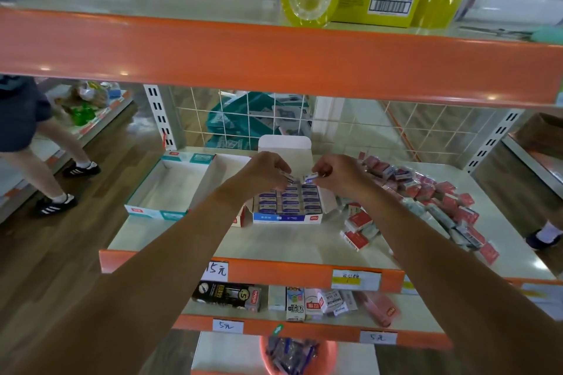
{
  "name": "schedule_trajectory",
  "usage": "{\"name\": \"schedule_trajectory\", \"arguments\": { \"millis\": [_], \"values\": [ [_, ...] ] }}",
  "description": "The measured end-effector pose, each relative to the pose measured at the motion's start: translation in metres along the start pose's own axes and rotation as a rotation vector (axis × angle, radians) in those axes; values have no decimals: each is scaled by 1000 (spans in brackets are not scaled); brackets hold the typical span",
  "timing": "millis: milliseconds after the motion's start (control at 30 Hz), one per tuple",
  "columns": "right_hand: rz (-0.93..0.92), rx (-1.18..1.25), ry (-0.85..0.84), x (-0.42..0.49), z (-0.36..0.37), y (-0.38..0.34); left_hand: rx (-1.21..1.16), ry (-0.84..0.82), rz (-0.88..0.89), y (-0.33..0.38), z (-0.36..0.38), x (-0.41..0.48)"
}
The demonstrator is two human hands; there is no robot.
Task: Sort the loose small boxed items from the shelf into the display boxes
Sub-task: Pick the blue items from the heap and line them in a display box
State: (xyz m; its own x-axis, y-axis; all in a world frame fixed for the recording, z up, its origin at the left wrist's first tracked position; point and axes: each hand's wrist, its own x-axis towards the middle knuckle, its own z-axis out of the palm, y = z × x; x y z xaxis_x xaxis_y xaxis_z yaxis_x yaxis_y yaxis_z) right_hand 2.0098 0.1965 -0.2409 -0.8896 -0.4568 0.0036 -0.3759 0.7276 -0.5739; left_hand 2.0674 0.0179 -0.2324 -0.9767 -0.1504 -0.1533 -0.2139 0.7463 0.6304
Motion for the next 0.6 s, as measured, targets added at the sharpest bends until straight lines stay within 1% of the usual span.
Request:
{"name": "schedule_trajectory", "arguments": {
  "millis": [133, 300, 500, 600],
  "values": [
    [-24, -41, -6, 1, 2, 4, 46, 11, 28, -6, 0, 3],
    [-71, -158, -11, 3, 7, 7, 61, 36, 49, -5, -1, 4],
    [-189, -342, 0, 2, 6, 3, 84, 35, 100, -10, 2, 6],
    [-225, -391, 17, 1, 7, 3, 90, 39, 113, -9, 2, 6]
  ]
}}
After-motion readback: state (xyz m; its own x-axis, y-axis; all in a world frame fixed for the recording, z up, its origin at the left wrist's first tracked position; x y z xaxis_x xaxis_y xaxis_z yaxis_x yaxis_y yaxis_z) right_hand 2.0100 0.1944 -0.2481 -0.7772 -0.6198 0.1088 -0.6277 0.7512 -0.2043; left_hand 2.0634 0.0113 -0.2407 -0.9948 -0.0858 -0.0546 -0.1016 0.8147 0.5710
